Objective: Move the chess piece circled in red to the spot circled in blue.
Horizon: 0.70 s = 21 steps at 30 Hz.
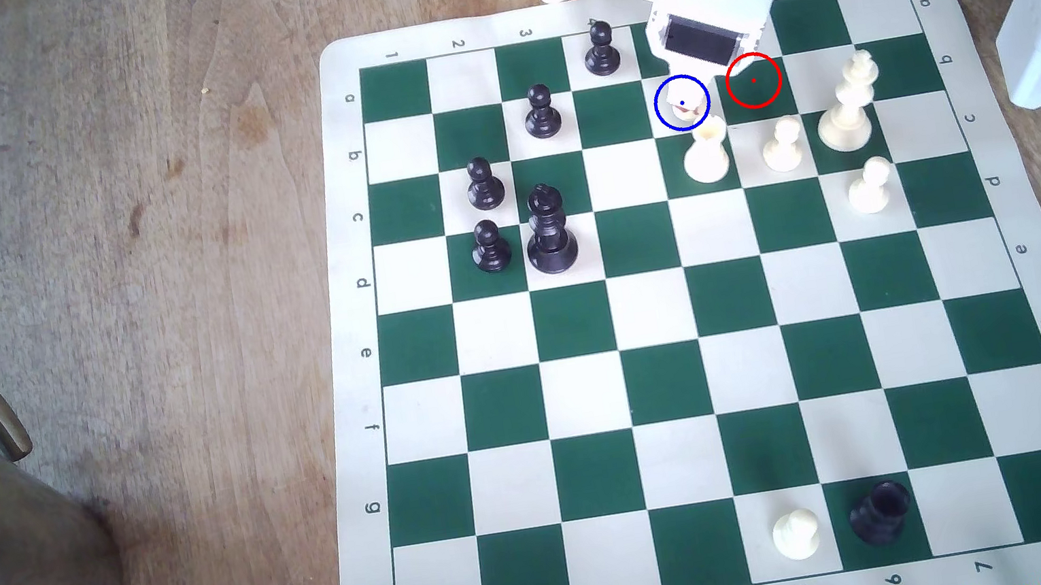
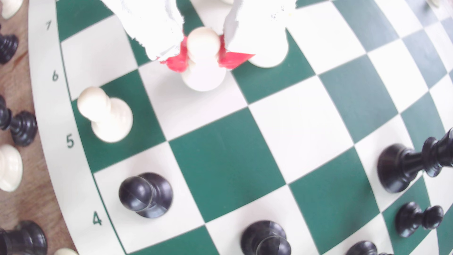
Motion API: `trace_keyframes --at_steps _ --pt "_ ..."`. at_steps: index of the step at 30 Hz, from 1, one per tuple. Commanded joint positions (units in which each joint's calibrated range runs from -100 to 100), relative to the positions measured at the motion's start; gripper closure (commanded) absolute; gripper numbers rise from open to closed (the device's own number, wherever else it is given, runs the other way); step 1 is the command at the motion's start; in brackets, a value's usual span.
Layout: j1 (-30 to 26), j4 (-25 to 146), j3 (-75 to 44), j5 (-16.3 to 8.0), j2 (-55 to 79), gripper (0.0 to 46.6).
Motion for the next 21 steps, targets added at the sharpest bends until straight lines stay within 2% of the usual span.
trace_keyframes --at_steps 1,19,20,21 --pt "0.47 -0.64 0.06 0.59 -1.49 46.4" --pt "1.8 -4.58 3.15 1.32 -2.0 46.1" --pt "1.8 -4.99 3.33 1.12 -2.0 44.6" --pt "1.88 -5.64 3.69 0.68 -2.08 40.6"
